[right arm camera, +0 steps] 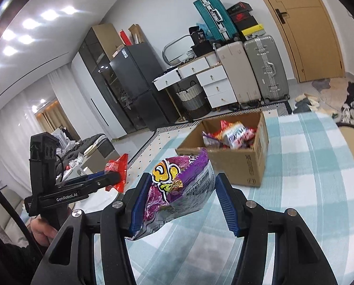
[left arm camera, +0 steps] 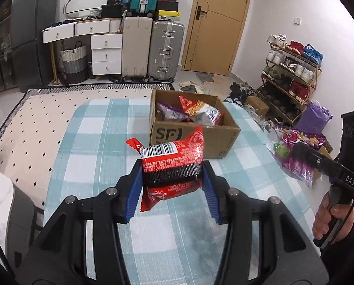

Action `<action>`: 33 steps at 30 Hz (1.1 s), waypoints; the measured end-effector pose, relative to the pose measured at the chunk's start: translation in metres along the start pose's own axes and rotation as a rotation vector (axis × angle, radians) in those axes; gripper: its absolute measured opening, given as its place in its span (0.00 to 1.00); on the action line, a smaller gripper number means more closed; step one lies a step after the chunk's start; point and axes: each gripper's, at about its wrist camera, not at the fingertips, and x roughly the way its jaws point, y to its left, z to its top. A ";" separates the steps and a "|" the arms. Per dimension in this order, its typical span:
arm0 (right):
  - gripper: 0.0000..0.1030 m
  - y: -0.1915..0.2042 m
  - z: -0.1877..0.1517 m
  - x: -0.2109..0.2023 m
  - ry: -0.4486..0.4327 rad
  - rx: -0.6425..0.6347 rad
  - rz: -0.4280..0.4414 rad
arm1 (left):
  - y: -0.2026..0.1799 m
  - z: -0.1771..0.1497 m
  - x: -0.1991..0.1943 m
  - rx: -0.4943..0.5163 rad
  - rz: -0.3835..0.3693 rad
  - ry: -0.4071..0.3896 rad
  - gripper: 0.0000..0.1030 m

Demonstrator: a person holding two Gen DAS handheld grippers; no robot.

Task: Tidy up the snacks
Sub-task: 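Carry the red-black pack and purple bag over the box with both grippers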

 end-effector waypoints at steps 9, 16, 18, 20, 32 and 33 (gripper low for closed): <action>0.54 0.003 0.073 0.012 -0.011 -0.063 -0.003 | -0.010 0.074 0.030 0.045 -0.056 0.019 0.44; 0.54 -0.006 0.124 0.038 0.012 -0.055 -0.011 | -0.021 0.134 0.069 0.048 -0.084 0.038 0.44; 0.54 -0.007 0.139 0.046 0.007 -0.069 -0.018 | -0.025 0.150 0.087 0.056 -0.091 0.061 0.44; 0.54 -0.008 0.152 0.057 0.012 -0.077 -0.024 | -0.030 0.163 0.104 0.056 -0.098 0.079 0.44; 0.54 -0.045 0.176 0.144 0.110 -0.102 -0.134 | -0.027 0.168 0.210 0.026 -0.126 0.184 0.44; 0.54 -0.050 0.174 0.150 0.116 -0.092 -0.130 | -0.024 0.162 0.216 0.025 -0.122 0.194 0.44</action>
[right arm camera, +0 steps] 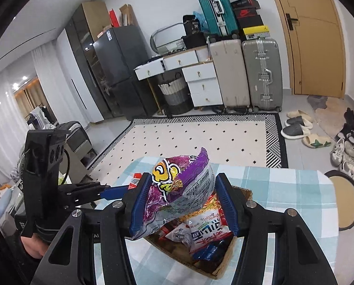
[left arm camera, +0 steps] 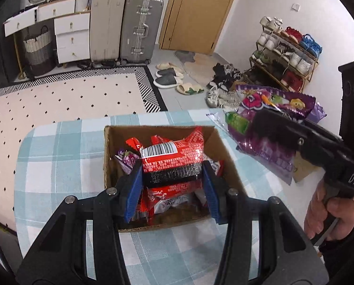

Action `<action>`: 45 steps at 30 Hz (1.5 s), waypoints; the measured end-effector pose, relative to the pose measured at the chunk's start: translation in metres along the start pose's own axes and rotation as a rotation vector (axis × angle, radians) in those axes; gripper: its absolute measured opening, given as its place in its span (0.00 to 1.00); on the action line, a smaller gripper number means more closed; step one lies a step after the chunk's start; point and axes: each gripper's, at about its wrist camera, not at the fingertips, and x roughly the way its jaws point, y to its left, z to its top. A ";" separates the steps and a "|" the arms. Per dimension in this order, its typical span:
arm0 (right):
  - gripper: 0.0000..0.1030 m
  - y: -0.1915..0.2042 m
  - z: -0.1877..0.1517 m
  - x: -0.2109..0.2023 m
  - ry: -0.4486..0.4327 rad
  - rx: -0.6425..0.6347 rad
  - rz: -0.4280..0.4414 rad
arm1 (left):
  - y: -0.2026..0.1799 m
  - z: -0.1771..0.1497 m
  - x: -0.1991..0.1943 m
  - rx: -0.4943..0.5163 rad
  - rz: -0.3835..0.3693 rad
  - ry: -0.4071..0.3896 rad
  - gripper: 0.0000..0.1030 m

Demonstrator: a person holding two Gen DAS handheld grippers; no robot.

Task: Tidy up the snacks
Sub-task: 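Carry the red-black pack and purple bag over the box with both grippers, then open both grippers to drop the packs into the box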

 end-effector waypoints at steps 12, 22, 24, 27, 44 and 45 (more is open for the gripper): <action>0.54 -0.017 -0.013 0.065 0.110 -0.013 -0.037 | 0.026 -0.011 0.041 -0.027 -0.007 0.042 0.44; 0.55 -0.025 -0.019 0.084 0.138 -0.005 -0.036 | 0.032 -0.015 0.053 -0.022 -0.004 0.059 0.44; 0.55 -0.024 -0.020 0.086 0.141 -0.009 -0.040 | 0.033 -0.015 0.055 -0.021 -0.006 0.065 0.44; 0.56 -0.025 -0.021 0.086 0.140 -0.005 -0.027 | 0.035 -0.016 0.058 -0.032 0.015 0.077 0.44; 0.74 -0.021 -0.034 0.011 0.009 -0.013 -0.048 | 0.028 -0.032 -0.002 -0.046 0.043 0.005 0.75; 0.75 -0.021 -0.035 0.004 0.002 -0.011 -0.044 | 0.027 -0.034 -0.007 -0.048 0.045 0.001 0.75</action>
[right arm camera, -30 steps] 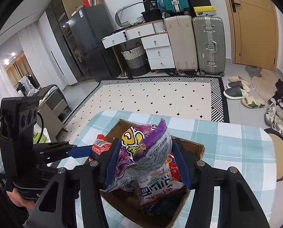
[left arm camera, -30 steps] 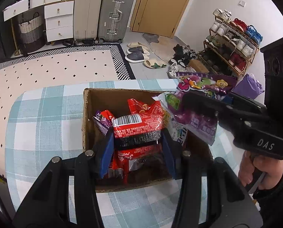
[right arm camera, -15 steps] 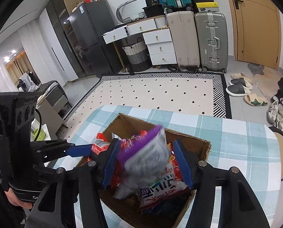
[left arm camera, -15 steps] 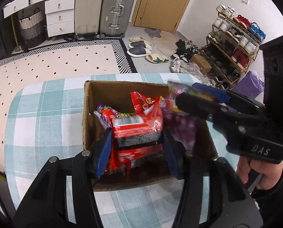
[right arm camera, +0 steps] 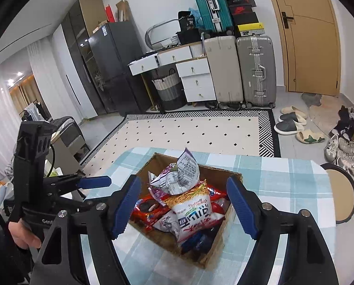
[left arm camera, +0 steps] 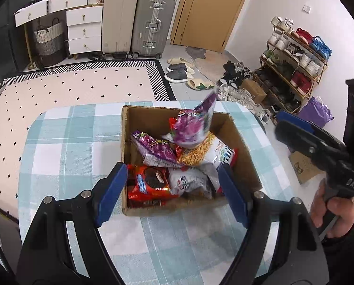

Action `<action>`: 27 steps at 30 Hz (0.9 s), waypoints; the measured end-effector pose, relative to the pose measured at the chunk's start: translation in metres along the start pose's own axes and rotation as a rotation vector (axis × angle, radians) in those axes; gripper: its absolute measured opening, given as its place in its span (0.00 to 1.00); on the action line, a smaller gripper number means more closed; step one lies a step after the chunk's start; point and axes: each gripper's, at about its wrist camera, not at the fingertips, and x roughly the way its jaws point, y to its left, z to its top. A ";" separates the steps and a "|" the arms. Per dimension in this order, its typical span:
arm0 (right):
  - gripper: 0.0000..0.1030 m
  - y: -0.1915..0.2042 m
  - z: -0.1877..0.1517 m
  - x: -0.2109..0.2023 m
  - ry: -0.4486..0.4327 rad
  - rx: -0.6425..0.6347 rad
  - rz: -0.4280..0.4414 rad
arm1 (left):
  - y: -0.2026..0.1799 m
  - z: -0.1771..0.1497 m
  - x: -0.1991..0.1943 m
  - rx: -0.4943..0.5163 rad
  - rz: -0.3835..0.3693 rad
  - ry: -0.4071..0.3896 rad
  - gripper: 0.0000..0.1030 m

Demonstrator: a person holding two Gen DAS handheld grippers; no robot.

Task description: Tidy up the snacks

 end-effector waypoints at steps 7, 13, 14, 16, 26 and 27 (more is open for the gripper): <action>0.79 0.018 -0.015 -0.056 -0.097 -0.013 0.012 | -0.009 -0.022 -0.049 0.005 0.047 -0.090 0.75; 0.87 0.043 -0.041 -0.100 -0.198 -0.059 0.024 | -0.027 -0.049 -0.103 0.039 0.119 -0.234 0.78; 0.88 0.046 -0.045 -0.106 -0.214 -0.063 0.023 | -0.030 -0.055 -0.113 0.043 0.128 -0.260 0.80; 0.90 0.052 -0.058 -0.120 -0.249 -0.069 0.030 | -0.035 -0.066 -0.130 0.050 0.148 -0.301 0.81; 0.99 0.080 -0.127 -0.174 -0.363 -0.137 0.011 | -0.068 -0.137 -0.193 0.155 0.302 -0.512 1.00; 0.99 0.081 -0.133 -0.177 -0.370 -0.139 0.012 | -0.069 -0.142 -0.196 0.160 0.322 -0.531 1.00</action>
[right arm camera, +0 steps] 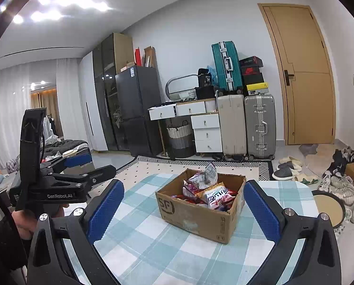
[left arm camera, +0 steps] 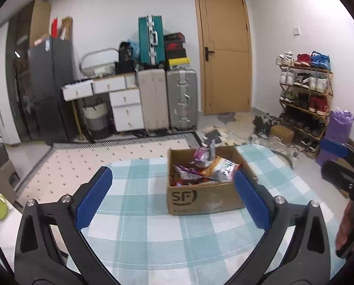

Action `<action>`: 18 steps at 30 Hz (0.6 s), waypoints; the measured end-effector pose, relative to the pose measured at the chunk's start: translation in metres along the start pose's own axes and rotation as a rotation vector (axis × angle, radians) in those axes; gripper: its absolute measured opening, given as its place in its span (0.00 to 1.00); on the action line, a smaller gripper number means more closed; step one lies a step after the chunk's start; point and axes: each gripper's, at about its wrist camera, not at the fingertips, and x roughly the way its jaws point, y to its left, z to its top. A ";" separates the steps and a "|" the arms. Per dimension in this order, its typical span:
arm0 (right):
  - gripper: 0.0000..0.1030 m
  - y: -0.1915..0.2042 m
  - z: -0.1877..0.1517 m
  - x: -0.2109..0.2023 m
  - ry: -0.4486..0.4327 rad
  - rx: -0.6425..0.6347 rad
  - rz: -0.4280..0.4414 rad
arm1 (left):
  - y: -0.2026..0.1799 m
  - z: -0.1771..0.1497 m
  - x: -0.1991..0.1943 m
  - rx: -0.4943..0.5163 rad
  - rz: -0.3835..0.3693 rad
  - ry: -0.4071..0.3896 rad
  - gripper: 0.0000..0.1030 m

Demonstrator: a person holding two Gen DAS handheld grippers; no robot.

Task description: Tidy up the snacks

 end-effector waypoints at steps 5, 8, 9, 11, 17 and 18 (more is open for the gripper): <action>0.99 0.006 -0.036 -0.019 -0.018 -0.027 -0.032 | 0.000 -0.032 -0.015 0.004 0.062 -0.031 1.00; 0.99 0.006 -0.058 -0.022 0.003 -0.027 -0.058 | 0.003 -0.050 -0.015 -0.011 0.094 -0.023 1.00; 0.99 0.005 -0.065 -0.024 0.003 -0.025 -0.071 | 0.007 -0.057 -0.015 -0.016 0.127 -0.028 1.00; 0.99 0.002 -0.076 -0.024 0.001 -0.013 -0.076 | 0.012 -0.071 -0.014 -0.033 0.148 -0.027 1.00; 0.99 -0.008 -0.109 -0.021 0.014 -0.006 -0.131 | 0.031 -0.109 0.002 -0.105 0.121 -0.007 1.00; 0.99 -0.009 -0.114 -0.022 0.016 -0.005 -0.141 | 0.034 -0.115 0.009 -0.113 0.116 -0.008 1.00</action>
